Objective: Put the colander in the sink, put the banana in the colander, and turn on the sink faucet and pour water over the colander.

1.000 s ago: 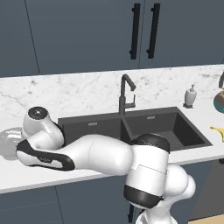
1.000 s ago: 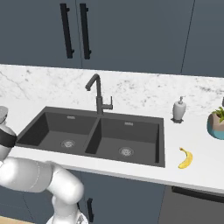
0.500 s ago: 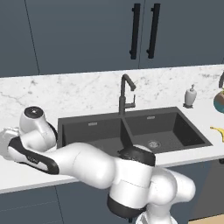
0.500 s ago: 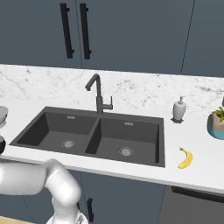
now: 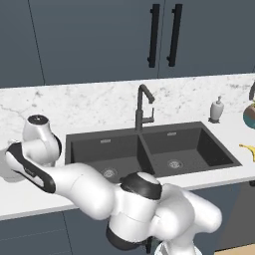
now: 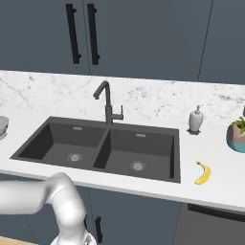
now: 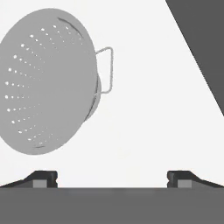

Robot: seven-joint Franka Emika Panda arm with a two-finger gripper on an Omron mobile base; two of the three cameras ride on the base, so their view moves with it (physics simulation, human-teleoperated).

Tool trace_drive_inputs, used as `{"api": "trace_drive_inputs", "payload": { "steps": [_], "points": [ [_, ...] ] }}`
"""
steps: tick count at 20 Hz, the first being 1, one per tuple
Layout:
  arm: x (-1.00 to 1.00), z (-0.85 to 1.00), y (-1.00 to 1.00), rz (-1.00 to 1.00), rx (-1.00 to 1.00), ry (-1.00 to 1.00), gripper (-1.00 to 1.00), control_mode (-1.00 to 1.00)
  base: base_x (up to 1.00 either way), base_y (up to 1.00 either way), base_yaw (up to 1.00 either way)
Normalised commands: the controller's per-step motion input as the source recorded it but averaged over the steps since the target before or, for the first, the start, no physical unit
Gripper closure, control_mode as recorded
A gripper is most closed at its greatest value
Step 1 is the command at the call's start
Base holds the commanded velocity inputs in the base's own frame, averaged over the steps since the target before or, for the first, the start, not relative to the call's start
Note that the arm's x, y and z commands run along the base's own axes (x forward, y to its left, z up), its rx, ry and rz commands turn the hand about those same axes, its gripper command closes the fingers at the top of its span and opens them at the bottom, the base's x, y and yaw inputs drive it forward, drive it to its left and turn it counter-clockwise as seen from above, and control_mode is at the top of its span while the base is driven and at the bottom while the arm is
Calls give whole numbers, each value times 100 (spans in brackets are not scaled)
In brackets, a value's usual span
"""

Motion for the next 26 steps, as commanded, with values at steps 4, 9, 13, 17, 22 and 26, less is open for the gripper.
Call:
{"api": "trace_drive_inputs", "payload": {
  "steps": [4,9,13,17,22,26],
  "points": [
    [18,-21,31,-16,3,-4,-100,-100,0,0,0],
    [24,-24,33,-16,0,-2,-100,-100,0,0,0],
    [34,-4,4,-8,1,0,-100,-100,0,0,0],
    [38,-1,0,-4,1,3,-100,-100,0,0,0],
    [35,-24,4,-3,0,10,-100,-100,0,0,0],
    [37,-42,20,-2,-1,11,-100,-100,0,0,0]
  ]
}}
